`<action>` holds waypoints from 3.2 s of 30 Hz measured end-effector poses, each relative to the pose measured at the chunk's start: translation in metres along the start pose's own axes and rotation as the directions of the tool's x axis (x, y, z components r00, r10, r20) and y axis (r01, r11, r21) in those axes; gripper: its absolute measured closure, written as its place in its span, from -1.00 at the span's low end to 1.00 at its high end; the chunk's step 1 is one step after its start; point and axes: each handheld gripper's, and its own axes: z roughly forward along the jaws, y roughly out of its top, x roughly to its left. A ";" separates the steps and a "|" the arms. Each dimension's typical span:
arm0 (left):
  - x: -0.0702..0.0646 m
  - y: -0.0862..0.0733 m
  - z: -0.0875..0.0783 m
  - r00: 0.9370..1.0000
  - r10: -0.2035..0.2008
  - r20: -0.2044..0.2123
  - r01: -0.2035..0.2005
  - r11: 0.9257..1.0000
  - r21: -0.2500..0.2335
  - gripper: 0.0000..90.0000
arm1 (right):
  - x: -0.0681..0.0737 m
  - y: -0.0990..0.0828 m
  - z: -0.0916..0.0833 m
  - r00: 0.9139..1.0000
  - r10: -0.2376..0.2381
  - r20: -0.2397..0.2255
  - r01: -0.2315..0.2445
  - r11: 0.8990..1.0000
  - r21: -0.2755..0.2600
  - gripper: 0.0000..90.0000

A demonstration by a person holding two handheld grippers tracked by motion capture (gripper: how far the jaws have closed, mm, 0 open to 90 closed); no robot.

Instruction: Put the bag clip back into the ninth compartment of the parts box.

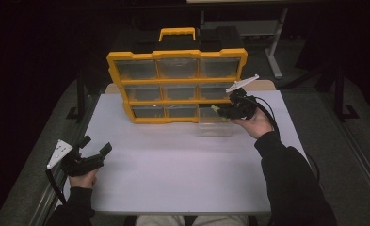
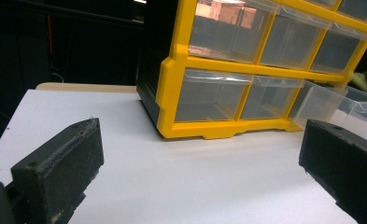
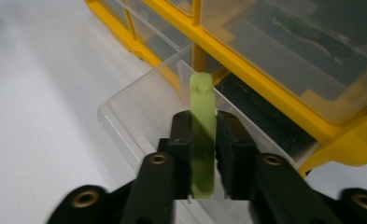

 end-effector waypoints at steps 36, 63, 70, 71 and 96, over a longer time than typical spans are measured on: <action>-0.001 -0.001 0.003 1.000 0.000 0.005 0.000 1.000 0.004 -1.00 | 0.015 -0.020 -0.038 0.998 0.054 0.046 -0.043 0.976 -0.214 -1.00; -0.002 -0.001 0.006 1.000 0.000 0.009 0.000 1.000 0.006 -1.00 | 0.017 -0.083 -0.068 0.996 0.070 0.061 -0.045 0.939 -0.342 -1.00; -0.002 -0.001 0.006 1.000 0.007 0.011 -0.007 1.000 0.010 -1.00 | 0.017 -0.097 -0.068 0.994 0.091 0.065 -0.062 0.931 -0.361 -1.00; -0.002 -0.001 0.006 1.000 0.005 0.010 -0.005 1.000 0.010 -1.00 | 0.017 -0.099 -0.067 0.994 0.091 0.067 -0.061 0.930 -0.364 -1.00; -0.003 0.000 0.005 1.000 -0.001 0.006 0.001 1.000 0.004 -1.00 | 0.024 -0.160 -0.059 0.976 0.182 0.121 -0.100 0.864 -0.493 -1.00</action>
